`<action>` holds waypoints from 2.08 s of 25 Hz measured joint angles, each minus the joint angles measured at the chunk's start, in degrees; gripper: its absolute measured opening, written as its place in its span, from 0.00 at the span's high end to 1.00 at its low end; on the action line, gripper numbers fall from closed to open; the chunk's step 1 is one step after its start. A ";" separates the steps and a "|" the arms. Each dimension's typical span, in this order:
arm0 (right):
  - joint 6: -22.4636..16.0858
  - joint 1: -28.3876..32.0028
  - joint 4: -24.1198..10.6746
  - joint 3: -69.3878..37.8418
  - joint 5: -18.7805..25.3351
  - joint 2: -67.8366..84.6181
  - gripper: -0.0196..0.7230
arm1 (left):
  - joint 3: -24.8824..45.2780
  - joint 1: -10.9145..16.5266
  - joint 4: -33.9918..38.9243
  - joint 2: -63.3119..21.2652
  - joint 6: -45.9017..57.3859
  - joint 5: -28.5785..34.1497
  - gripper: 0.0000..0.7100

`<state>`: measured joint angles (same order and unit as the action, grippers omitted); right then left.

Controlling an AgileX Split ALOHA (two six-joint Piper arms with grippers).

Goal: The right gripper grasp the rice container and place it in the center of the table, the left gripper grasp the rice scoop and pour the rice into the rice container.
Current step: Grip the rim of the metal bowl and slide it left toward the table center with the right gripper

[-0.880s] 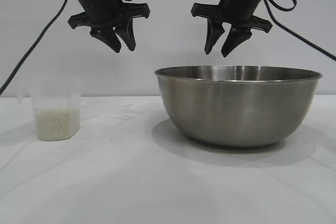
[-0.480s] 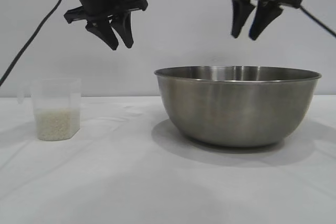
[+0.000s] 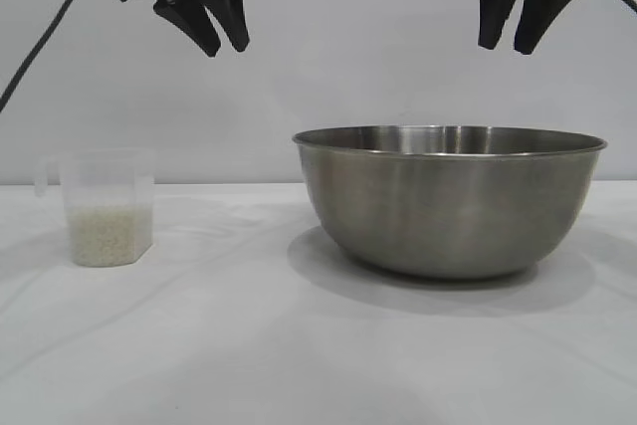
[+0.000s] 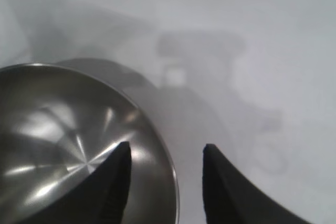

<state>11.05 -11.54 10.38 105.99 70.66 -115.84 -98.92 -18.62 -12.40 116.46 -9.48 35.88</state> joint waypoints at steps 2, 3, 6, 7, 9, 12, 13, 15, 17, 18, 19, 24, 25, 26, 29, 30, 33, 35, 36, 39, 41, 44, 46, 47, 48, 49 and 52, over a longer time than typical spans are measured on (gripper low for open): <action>0.00 0.00 -0.39 -5.34 -0.17 2.69 0.56 | 0.24 0.00 0.00 -0.27 -0.22 1.05 0.70; 0.00 0.00 -0.49 -7.91 -0.60 3.89 0.56 | 0.78 0.00 0.00 -0.77 -0.33 1.18 0.70; 0.11 0.00 -0.74 -16.33 -4.00 7.27 0.56 | 4.45 0.00 -0.46 -3.33 -1.74 -0.55 0.70; 0.11 0.00 -0.74 -18.54 -5.03 7.82 0.56 | 6.05 0.00 -0.61 -4.40 -2.51 -1.67 0.70; 0.11 0.00 -0.74 -21.29 -7.31 8.37 0.56 | 10.66 0.00 -1.09 -7.11 -3.16 -5.38 0.70; 0.11 0.00 -0.63 -24.25 -10.49 8.36 0.56 | 18.50 0.00 -1.66 -10.98 -5.47 -12.46 0.70; 0.11 0.00 -0.63 -24.75 -11.28 8.36 0.56 | 21.34 0.00 -1.76 -12.20 -5.96 -15.08 0.70; 0.11 0.00 -0.63 -25.33 -12.20 8.36 0.56 | 26.13 0.00 -1.90 -14.02 -6.35 -19.42 0.70; 0.11 0.00 -1.00 -25.45 -13.39 8.24 0.56 | 29.71 0.00 -1.94 -14.95 -6.60 -22.59 0.70; 0.11 0.00 -1.22 -25.45 -13.78 7.98 0.56 | 30.98 0.00 -1.94 -15.11 -6.69 -23.15 0.70; 0.11 0.00 -1.36 -25.45 -14.09 7.54 0.56 | 31.91 0.00 -1.94 -15.21 -6.69 -23.52 0.70; 0.11 0.00 -1.95 -25.45 -14.43 5.09 0.56 | 32.67 0.00 -2.03 -15.21 -6.74 -24.56 0.70; 0.11 0.00 -1.95 -25.45 -14.43 4.62 0.56 | 32.67 0.00 -2.03 -15.23 -6.83 -24.64 0.70; 0.11 0.00 -1.95 -25.45 -14.43 4.08 0.56 | 32.67 0.00 -2.03 -15.23 -6.83 -24.69 0.70; 0.11 0.00 -1.99 -25.45 -14.53 2.68 0.56 | 32.67 0.00 -2.03 -15.23 -6.83 -25.10 0.70; 0.11 0.00 -1.99 -25.45 -14.64 2.19 0.62 | 32.67 0.00 -2.07 -15.23 -6.83 -25.24 0.70; 0.11 0.00 -1.99 -25.45 -14.62 1.64 0.82 | 32.67 0.00 -2.16 -15.23 -6.87 -25.64 0.70; 0.11 -0.10 -1.87 -25.45 -14.62 1.50 0.91 | 32.67 0.00 -2.16 -15.33 -6.87 -25.64 0.70; 0.00 -0.21 -1.65 -25.45 -14.78 1.41 0.97 | 32.67 0.00 -2.16 -15.33 -6.87 -25.64 0.70; 0.00 -0.72 -1.38 -25.45 -15.03 1.41 0.97 | 32.67 0.00 -2.16 -15.33 -6.87 -25.64 0.70; 0.00 -1.39 -1.17 -25.45 -15.03 1.41 0.97 | 32.67 0.00 -2.20 -15.33 -6.87 -25.64 0.70; 0.00 -2.04 -0.81 -25.45 -15.03 1.41 0.97 | 32.67 0.00 -2.42 -15.33 -7.04 -25.64 0.70; 0.00 -2.55 -0.44 -25.45 -15.11 1.41 0.97 | 32.67 0.00 -2.54 -15.33 -7.04 -25.64 0.70; 0.00 -2.72 -0.28 -25.45 -15.11 1.41 0.97 | 32.67 0.00 -2.54 -15.33 -7.04 -25.64 0.70; 0.00 -3.07 -0.20 -25.45 -15.11 1.37 0.97 | 32.67 0.00 -2.62 -15.33 -7.04 -25.64 0.70; 0.00 -3.23 -0.03 -25.45 -15.15 1.27 0.97 | 32.67 0.00 -2.62 -15.33 -7.04 -25.68 0.70; 0.00 -4.21 0.69 -25.45 -15.62 1.16 0.97 | 32.67 0.00 -2.62 -15.33 -7.04 -25.68 0.70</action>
<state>11.06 -15.75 11.07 80.54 55.04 -114.69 -66.25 -18.62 -15.03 101.13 -16.52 10.20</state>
